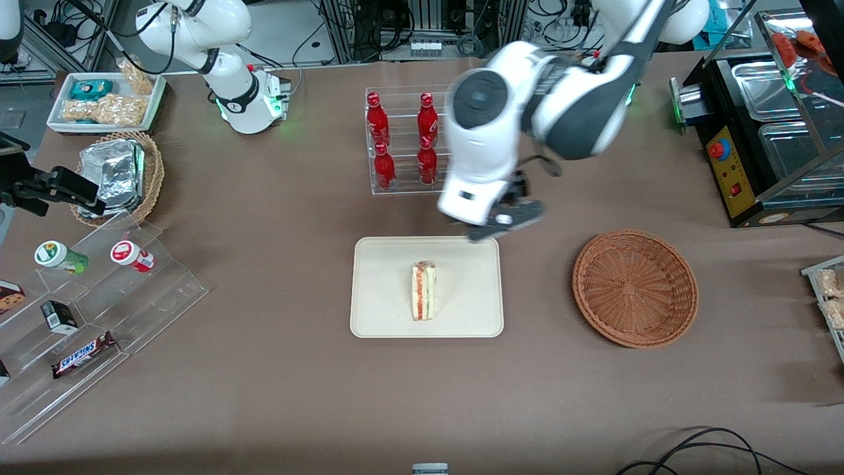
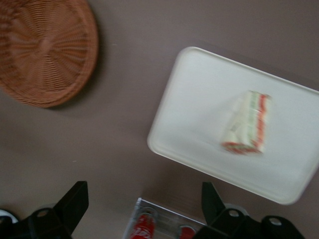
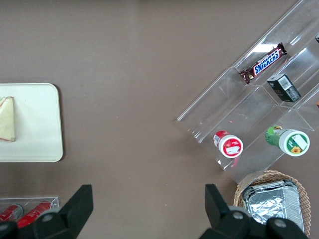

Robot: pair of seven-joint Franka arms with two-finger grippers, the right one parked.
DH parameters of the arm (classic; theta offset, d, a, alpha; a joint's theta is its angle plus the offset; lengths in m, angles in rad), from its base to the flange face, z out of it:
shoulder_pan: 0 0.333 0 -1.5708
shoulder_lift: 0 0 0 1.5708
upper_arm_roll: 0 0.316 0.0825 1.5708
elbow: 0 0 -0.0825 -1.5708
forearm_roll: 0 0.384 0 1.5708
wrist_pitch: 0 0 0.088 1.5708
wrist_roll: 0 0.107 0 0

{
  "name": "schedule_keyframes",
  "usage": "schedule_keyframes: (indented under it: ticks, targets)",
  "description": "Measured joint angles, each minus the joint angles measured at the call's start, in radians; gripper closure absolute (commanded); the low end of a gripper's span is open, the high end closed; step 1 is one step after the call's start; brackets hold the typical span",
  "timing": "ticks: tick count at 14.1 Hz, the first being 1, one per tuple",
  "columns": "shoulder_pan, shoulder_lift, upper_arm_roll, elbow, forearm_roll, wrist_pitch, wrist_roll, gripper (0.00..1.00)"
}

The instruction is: Place sandwich from basket to tray

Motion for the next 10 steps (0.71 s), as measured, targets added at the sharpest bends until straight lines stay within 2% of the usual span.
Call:
schedule_keyframes:
  ticks: [4, 10]
  targets:
    - [0.184, -0.081, 0.003, -0.155, 0.000, 0.000, 0.165, 0.00]
    - [0.380, -0.307, 0.004, -0.377, -0.003, -0.001, 0.480, 0.00]
